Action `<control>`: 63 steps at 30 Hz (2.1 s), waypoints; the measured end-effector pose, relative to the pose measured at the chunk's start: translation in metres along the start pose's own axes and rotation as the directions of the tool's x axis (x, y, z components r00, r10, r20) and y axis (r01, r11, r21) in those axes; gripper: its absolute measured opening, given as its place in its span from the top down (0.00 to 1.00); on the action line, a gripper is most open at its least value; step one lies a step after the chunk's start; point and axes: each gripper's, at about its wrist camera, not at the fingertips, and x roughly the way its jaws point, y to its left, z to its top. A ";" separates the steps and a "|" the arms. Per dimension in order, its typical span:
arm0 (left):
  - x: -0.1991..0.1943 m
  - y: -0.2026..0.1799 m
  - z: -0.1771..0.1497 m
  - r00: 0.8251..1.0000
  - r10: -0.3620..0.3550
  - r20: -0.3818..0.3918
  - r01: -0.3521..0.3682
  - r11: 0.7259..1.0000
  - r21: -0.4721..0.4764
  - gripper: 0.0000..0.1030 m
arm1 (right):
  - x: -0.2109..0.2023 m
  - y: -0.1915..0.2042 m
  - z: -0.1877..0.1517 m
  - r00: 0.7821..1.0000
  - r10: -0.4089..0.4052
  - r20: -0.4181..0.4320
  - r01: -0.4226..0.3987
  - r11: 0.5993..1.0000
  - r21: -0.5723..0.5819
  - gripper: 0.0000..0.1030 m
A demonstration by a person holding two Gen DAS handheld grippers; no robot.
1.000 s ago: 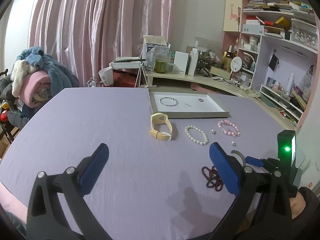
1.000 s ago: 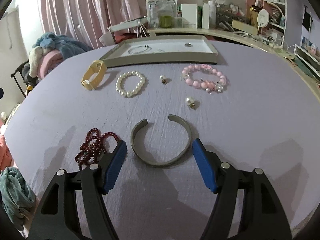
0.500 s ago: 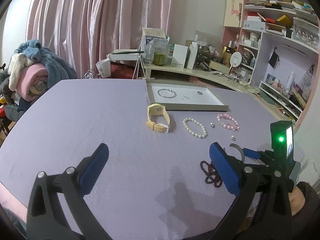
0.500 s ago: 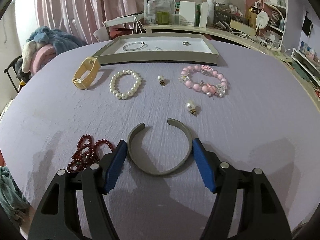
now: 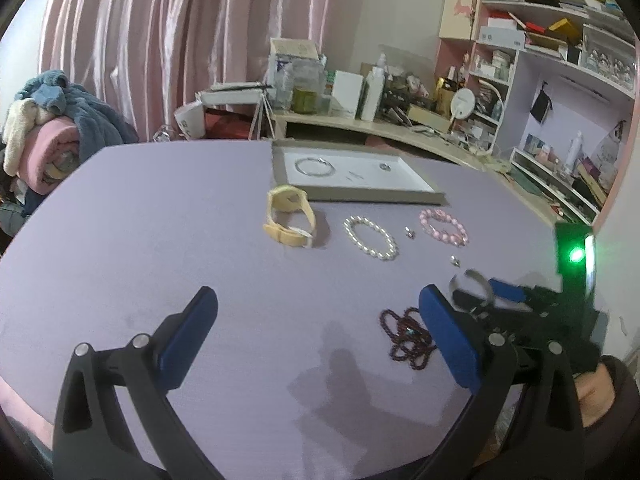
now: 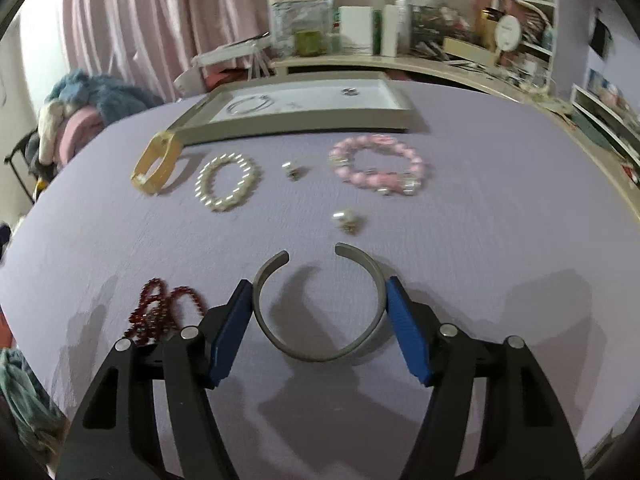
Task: Organize jewelry
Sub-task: 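Grasp the dark red beaded necklace with the left gripper, then release the necklace into the tray with the left gripper while the right drops the cuff there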
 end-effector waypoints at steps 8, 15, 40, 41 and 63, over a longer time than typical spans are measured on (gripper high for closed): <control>0.041 -0.039 -0.019 0.994 -0.044 -0.096 0.047 0.998 0.033 0.02 | -0.031 -0.039 0.002 0.998 -0.007 0.066 0.002 0.997 0.077 0.34; 0.073 -0.078 -0.032 0.990 0.024 -0.140 -0.009 0.994 0.110 0.02 | -0.052 -0.049 0.010 0.993 0.017 0.119 -0.027 0.996 0.084 0.34; 0.071 -0.080 -0.027 0.987 -0.047 -0.151 0.064 0.992 0.106 0.92 | -0.058 -0.042 0.020 0.988 0.049 0.148 -0.061 0.995 0.075 0.34; 0.068 -0.079 -0.023 0.988 -0.051 -0.144 0.067 0.992 0.108 0.92 | -0.059 -0.041 0.021 0.987 0.049 0.154 -0.061 0.996 0.071 0.34; -0.013 -0.041 0.130 0.991 -0.046 0.122 0.034 0.995 0.094 0.92 | -0.068 -0.033 0.056 0.970 0.058 0.236 -0.069 0.997 0.039 0.34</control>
